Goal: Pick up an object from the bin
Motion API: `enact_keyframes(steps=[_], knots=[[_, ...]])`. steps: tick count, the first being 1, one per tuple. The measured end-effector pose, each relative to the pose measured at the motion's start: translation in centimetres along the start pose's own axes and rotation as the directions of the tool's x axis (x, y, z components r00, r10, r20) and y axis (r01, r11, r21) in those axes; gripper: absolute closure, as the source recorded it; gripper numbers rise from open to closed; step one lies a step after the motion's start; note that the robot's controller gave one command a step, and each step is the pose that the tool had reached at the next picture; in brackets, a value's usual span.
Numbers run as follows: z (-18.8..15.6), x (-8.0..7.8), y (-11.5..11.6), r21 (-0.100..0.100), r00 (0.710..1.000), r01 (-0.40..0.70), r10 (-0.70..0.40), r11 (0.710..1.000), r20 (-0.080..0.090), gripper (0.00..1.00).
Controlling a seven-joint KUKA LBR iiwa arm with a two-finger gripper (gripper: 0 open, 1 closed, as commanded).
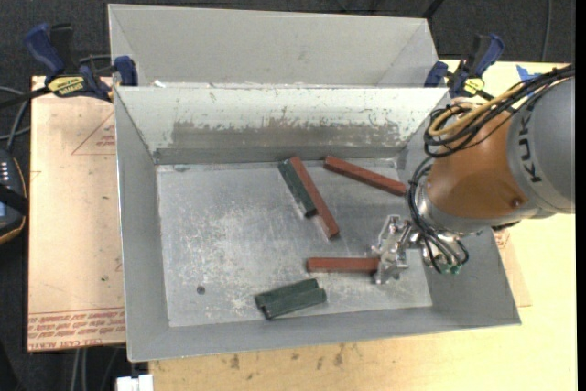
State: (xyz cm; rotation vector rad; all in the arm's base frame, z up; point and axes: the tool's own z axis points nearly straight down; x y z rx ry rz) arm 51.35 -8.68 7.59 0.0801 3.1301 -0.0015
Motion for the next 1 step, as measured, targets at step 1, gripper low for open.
enact_keyframes(steps=[1], knots=[[-17.37, -2.66, 2.46, -0.001, 0.997, 0.071, -0.071, 0.997, -0.001, 1.00]])
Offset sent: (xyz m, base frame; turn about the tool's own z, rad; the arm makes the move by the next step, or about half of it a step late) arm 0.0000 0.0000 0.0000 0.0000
